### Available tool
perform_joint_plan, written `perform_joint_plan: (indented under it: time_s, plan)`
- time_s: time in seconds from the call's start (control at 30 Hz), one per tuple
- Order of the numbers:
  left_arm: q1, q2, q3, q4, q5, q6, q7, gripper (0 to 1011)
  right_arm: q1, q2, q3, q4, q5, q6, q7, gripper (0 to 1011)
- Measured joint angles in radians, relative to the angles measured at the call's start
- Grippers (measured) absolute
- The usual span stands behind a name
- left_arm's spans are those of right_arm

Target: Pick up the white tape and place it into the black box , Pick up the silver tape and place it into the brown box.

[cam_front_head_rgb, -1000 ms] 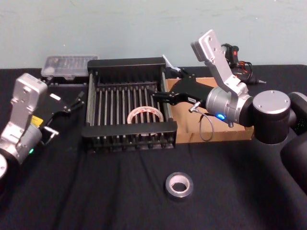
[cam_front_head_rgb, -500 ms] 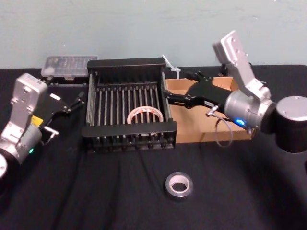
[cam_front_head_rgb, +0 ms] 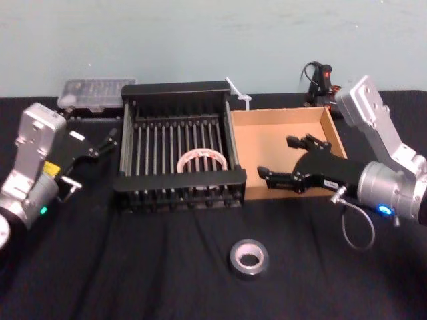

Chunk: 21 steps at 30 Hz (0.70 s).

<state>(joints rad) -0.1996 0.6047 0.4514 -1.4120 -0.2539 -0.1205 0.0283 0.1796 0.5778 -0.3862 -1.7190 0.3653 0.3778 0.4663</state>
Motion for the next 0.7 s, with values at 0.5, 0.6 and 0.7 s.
perform_joint_plan:
  time_s: [0.5,0.6,0.7]
  plan:
    - [0.000,0.000,0.000,0.000,0.000,0.000,0.000,1001,-0.116,0.097,-0.016,-0.099,0.070,0.042,0.021,1000]
    - [0.000,0.000,0.000,0.000,0.000,0.000,0.000,1001,-0.119,0.106,-0.031,-0.103,0.076,0.047,0.024,1000]
    - [0.000,0.000,0.000,0.000,0.000,0.000,0.000,1001,-0.117,0.111,-0.048,-0.103,0.078,0.052,0.027,1000]
